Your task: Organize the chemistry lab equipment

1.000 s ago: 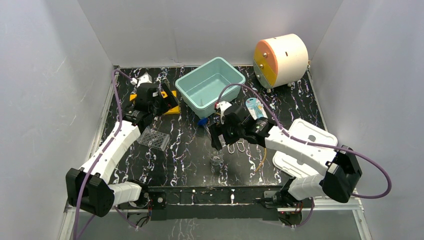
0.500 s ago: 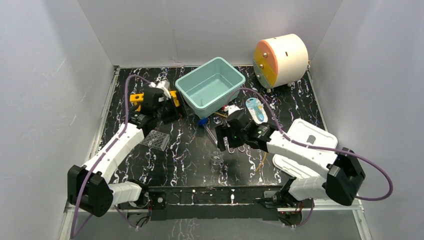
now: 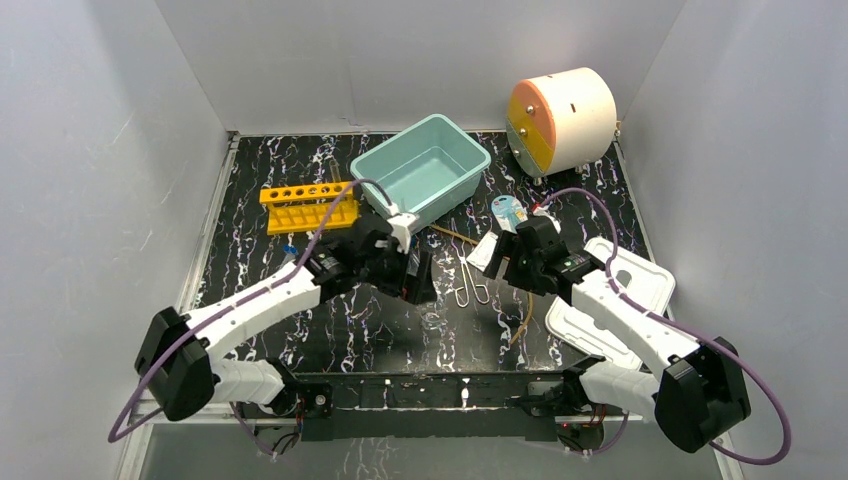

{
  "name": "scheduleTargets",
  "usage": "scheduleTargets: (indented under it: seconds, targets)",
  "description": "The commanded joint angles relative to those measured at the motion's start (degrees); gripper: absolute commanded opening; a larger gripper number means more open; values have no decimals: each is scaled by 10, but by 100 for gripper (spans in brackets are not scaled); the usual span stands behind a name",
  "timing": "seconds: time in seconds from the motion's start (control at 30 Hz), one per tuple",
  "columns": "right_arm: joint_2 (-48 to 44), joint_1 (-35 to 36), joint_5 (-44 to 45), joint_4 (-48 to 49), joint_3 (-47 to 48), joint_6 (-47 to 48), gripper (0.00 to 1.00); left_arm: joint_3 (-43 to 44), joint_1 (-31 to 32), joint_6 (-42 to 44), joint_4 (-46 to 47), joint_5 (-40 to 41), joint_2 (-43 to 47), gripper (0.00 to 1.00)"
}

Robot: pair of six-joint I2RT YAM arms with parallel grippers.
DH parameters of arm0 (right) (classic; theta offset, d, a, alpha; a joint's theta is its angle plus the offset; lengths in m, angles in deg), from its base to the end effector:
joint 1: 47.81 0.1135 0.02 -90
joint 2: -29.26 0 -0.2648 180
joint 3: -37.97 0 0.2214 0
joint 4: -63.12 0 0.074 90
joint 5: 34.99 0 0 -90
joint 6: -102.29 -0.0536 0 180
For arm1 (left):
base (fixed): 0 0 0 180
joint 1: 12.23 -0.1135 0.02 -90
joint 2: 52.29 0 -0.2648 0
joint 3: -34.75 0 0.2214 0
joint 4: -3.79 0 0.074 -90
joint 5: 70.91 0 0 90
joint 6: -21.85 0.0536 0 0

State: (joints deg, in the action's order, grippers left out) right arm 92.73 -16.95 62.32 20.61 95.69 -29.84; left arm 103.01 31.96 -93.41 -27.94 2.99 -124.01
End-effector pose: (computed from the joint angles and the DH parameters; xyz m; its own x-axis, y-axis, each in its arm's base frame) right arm 0.1809 0.1002 0.2333 -0.7675 0.3165 -0.5574 0.1063 0.9204 0.3762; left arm 0.1764 -0.1922 0.2793 -0.7288 0.1367 -0.6709 0.5763 0.6516 -0.4933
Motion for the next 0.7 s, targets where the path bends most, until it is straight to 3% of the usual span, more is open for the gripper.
scheduleTargets:
  seconds: [0.0,0.23,0.5,0.67]
  targets:
    - [-5,-13,-19,-15,-9,-45,92,7,58,71,-44,57,-32,98]
    - [-14,-29,-35,-4,-39,-68,92,55,104,176,-89,99,-103,98]
    - [-41,-40,-31,0,-55,-85,92,82,121,300,-91,81,-165,98]
    - [-44,-46,-28,-3,-53,-83,92,82,124,337,-66,49,-181,90]
